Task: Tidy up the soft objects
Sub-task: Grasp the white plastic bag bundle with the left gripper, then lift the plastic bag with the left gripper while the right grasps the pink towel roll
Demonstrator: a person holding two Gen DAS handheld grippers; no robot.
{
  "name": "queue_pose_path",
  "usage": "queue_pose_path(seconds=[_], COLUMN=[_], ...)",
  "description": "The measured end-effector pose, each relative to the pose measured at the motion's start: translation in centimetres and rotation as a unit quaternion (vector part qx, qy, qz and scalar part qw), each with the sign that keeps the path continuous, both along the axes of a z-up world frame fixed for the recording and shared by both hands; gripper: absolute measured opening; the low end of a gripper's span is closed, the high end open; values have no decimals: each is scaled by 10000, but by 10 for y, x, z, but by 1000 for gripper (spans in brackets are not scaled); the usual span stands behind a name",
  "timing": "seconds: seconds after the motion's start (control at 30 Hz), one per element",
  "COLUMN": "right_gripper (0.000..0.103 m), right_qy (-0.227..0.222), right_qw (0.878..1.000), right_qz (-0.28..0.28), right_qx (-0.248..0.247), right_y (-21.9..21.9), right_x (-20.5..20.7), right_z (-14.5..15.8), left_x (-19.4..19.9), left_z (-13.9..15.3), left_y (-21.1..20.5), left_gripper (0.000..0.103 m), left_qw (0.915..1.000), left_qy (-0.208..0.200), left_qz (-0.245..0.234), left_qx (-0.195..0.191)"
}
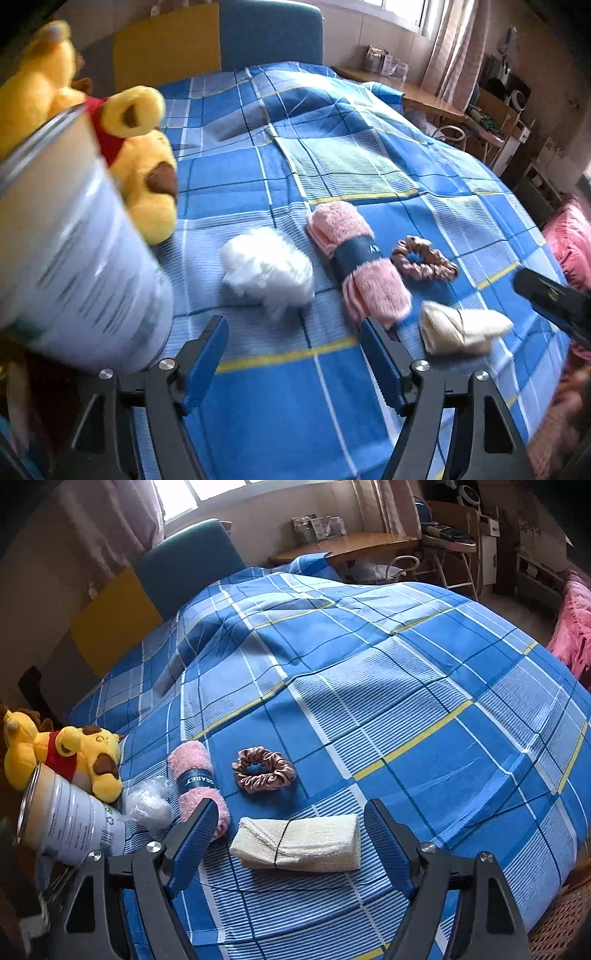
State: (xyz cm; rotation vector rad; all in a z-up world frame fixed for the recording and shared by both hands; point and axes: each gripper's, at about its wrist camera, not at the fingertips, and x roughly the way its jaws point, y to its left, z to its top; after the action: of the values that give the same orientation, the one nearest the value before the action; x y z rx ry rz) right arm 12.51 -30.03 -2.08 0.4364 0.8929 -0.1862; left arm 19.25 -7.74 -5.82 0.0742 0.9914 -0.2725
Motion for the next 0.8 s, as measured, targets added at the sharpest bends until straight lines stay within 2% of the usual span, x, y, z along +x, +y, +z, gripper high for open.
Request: queue_pose_path(seconds=[0.23,0.37,0.4,0.43,0.47,0.57,0.67,0.8], right_gripper=[83,83,83,83,83,83,83,83], right_qy=[-3,37,32,31,33,51,43,71], right_qw=[9998,9996,9996,9997,9997,9997,9996,9995], right_qz=[114,157,162,162,164,203,253,314], right_qx=[139,222,218,195,169,151,85,20], right_y=[1,2,2,2,2,3,5,7], right_x=[2,3,3,4,4,5,5,6], right_z=[-1,-3,-3,-3,-3,-4,-4,-5], left_x=[43,64,68,71,71,59,35,-5], left_z=[-15,-30,-36,-40,-42,-37,-29,-21], left_y=[-14,-11,-11,-12,-12,-12,-11,-3], left_gripper=[74,73,68,53,45,36,36,36], left_qw=[9984,9979,9981,9983,9983,9994,9993,9995], left_qy=[-214,-24,78,180,204,57,-127,-105], left_qz=[255,369,343,278,219,15,-200,-262], left_qx=[454,529,504,486,493,336,281,149])
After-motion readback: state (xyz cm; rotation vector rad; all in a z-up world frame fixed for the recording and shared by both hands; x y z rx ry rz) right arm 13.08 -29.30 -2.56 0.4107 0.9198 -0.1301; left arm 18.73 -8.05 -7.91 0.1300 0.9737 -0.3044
